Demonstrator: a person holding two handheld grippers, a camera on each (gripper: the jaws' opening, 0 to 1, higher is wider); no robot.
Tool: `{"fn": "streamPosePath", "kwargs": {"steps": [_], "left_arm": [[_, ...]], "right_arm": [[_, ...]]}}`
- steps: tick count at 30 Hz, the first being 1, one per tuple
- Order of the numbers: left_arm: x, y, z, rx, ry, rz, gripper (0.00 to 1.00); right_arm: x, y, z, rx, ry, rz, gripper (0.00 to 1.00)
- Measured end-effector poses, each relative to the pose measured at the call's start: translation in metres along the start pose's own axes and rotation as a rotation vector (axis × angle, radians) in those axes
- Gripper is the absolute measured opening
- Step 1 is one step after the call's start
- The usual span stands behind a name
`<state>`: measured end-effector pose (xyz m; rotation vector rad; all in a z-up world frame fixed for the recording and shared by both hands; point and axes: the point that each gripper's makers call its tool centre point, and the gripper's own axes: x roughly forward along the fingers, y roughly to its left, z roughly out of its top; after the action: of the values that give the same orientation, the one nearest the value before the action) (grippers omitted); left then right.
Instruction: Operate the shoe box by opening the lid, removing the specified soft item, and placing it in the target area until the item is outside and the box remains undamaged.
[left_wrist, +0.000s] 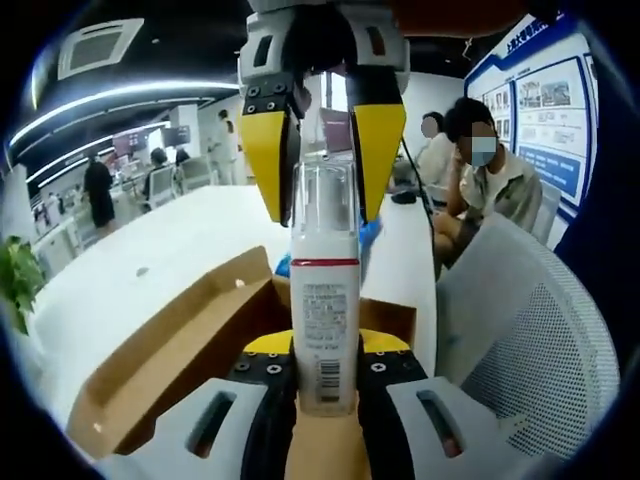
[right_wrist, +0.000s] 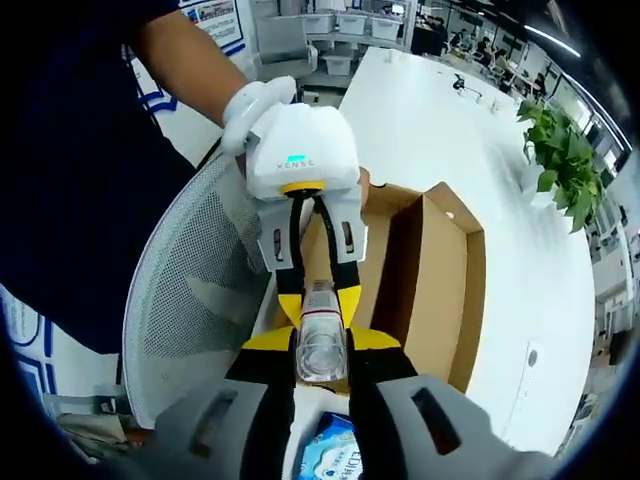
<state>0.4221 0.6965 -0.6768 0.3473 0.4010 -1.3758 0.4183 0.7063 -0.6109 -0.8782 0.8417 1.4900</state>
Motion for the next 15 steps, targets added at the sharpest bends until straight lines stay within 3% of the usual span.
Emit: {"fn": "streamPosePath", "kwargs": {"steps": [8, 10, 12, 15], "left_arm": [[-0.002, -0.003, -0.006, -0.020, -0.014, -0.014, 0.19], [-0.002, -0.006, -0.004, -0.028, -0.032, -0.024, 0.19], [-0.003, -0.007, 0.009, -0.046, -0.095, -0.030, 0.19], [-0.002, -0.008, 0.014, -0.028, -0.084, -0.033, 0.19]], "right_arm": [[0.006, 0.002, 0.000, -0.008, -0.029, 0.005, 0.17], [0.005, 0.004, 0.001, -0.013, -0.039, 0.011, 0.18], [0.006, 0.006, -0.001, -0.020, -0.038, 0.016, 0.20], [0.009, 0.008, -0.004, -0.039, -0.024, 0.021, 0.20]]}}
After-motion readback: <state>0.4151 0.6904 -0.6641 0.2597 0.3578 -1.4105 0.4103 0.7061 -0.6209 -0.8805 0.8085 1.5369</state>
